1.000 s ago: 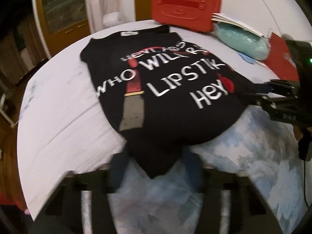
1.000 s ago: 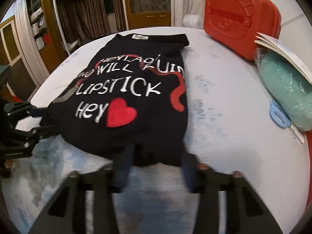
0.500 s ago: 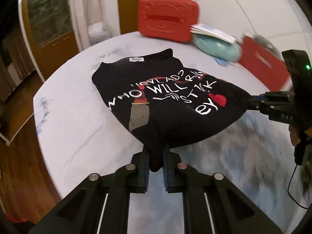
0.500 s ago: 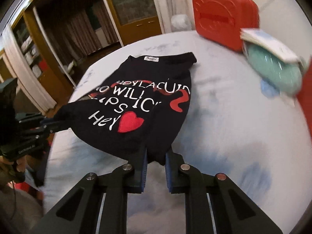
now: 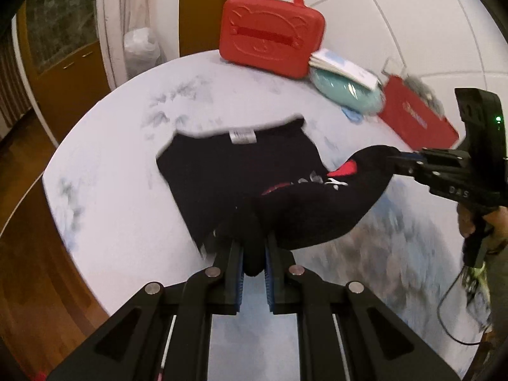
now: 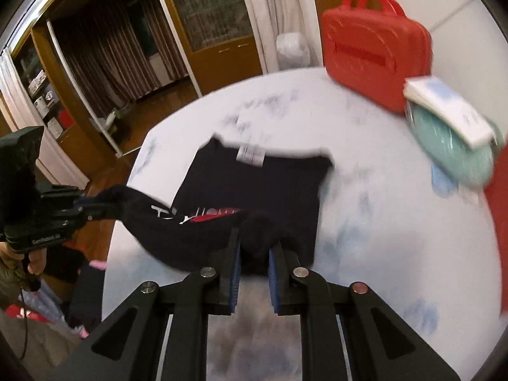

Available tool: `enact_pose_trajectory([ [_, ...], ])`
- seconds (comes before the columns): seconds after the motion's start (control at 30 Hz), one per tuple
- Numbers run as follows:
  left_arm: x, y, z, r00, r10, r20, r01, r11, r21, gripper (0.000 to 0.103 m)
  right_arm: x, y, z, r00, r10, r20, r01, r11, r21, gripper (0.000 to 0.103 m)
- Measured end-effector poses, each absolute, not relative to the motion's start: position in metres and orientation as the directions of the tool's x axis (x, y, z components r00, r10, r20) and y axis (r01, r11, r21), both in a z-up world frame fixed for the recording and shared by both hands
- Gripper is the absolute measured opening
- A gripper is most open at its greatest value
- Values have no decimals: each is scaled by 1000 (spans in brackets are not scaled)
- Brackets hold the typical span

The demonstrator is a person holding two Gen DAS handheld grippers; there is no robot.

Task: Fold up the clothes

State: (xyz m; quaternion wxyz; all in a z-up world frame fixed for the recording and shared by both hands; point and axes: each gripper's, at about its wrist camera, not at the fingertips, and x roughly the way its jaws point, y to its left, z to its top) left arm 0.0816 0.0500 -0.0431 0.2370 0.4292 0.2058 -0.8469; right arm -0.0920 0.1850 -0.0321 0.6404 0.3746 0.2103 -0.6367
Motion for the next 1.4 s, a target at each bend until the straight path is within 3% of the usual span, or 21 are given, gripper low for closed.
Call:
enact_pose_trajectory([
  [0.1, 58, -5, -46, -501, -217, -838, 590, -794, -147, 10, -115, 130, -33, 100, -640, -762, 969, -113, 222, 14],
  [0.2, 38, -51, -65, -449, -239, -861, 625, -772, -112, 21, -136, 81, -52, 93, -597, -797, 963, -151, 225, 18],
  [0.27, 33, -71, -76, -411, -275, -869, 667, -740, -81, 55, -151, 62, -67, 47, -586, -809, 951, -222, 216, 43],
  [0.33, 37, -83, -82, -395, -298, -869, 706, -704, -79, 58, -159, 62, -73, 18, -586, -810, 938, -271, 217, 57],
  [0.43, 52, -86, -88, -385, -309, -870, 735, -673, -86, 67, -163, 81, -75, -12, -599, -801, 918, -325, 229, 61],
  [0.53, 67, -68, -94, -379, -311, -872, 744, -662, -88, 67, -167, 101, -77, -39, -609, -792, 895, -374, 243, 62],
  [0.6, 71, -55, -97, -393, -310, -866, 744, -661, -102, 67, -159, 116, -81, -29, -614, -788, 896, -367, 252, 57],
  [0.63, 70, -49, -98, -404, -307, -861, 741, -663, -111, 66, -153, 123, -83, -19, -619, -785, 898, -356, 259, 34],
  [0.67, 68, -44, -99, -417, -295, -860, 730, -672, -123, 55, -148, 125, -85, 6, -627, -779, 901, -334, 276, 16],
  [0.73, 58, -36, -109, -397, -263, -879, 711, -693, -114, 36, -139, 128, -91, 57, -640, -767, 904, -293, 312, 15],
  [0.77, 54, -34, -115, -380, -250, -890, 709, -697, -107, 35, -138, 127, -98, 77, -632, -771, 900, -289, 327, 15],
  [0.93, 52, -41, -141, -298, -232, -926, 730, -681, -65, 38, -141, 110, -135, 95, -530, -843, 896, -323, 304, 10],
  [1.1, 49, -56, -95, -417, -251, -874, 708, -692, -139, 35, -141, 106, -96, 44, -601, -798, 924, -279, 261, 12],
  [1.23, 25, -82, -94, -438, -255, -862, 693, -707, -143, 35, -145, 76, -83, 85, -639, -764, 933, -219, 287, 12],
  [1.4, 12, -115, -128, -323, -316, -892, 744, -667, -33, 35, -167, 32, -117, 57, -564, -824, 920, -291, 263, 10],
])
